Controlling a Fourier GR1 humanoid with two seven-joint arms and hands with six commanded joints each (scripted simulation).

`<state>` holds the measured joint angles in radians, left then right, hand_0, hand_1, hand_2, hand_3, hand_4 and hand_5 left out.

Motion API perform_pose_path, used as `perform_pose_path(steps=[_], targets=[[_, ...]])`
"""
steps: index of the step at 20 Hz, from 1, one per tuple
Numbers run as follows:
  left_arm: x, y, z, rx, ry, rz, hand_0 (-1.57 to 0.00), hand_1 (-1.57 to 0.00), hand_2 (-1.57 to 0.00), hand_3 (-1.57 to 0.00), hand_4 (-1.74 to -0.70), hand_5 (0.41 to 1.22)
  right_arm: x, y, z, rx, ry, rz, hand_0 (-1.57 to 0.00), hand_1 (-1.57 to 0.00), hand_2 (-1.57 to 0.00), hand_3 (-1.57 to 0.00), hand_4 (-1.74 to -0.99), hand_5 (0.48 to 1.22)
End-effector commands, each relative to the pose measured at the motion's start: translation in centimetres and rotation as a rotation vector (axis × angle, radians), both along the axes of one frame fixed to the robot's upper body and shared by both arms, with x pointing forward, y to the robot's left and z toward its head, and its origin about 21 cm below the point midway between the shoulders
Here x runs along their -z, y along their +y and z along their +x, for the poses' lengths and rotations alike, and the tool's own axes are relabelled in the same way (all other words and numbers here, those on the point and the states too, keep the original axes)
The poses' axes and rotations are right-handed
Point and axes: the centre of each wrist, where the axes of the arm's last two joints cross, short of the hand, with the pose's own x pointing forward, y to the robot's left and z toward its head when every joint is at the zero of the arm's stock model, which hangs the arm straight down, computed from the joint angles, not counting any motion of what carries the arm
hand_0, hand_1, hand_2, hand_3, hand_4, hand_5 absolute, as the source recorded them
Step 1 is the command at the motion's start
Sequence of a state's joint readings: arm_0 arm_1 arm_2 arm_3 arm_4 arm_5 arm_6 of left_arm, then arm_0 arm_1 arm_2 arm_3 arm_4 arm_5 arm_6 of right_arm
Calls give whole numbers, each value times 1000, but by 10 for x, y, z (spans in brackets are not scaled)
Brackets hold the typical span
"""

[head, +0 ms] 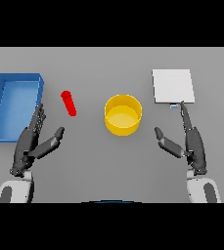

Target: Pick up the red beaker and tilt it to pour out 1 green nut into yellow bowl. Pick up the yellow bowl and place it on the metallic measuring scale.

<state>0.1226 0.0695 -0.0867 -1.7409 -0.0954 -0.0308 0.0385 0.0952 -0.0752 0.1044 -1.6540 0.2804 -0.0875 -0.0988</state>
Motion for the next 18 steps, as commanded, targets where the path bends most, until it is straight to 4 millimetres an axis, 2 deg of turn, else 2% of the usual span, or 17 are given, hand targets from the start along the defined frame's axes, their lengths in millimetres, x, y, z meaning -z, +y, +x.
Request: perform_pose_path(steps=[1,5,9,10,14,18], targets=[[2,3,-2,4,10,13,1,1,1,1,-1164,602,-2,-1,0,-2,-1,8,1,1,1,1,-1173,593],[7,-1,8,21,28,44,1,1,1,1,-1163,604,-7,-1,-4,-22,-6,49,1,1,1,1,-1212,607],[17,-13,35,39,29,67,1,1,1,1,-1219,622,-5,-3,-2,-24,8,35,1,1,1,1,-1246,627],[25,-14,37,37,35,81,1,1,1,1,-1222,626,-5,0,-5,-41,-13,44,1,1,1,1,-1256,631],[29,-17,64,40,39,93,1,1,1,1,-1248,650,-5,-4,-3,-38,-12,65,1,1,1,1,-1280,634],[34,-20,85,39,44,99,1,1,1,1,-1271,677,-10,-4,-1,-38,-26,55,1,1,1,1,-1268,635]])
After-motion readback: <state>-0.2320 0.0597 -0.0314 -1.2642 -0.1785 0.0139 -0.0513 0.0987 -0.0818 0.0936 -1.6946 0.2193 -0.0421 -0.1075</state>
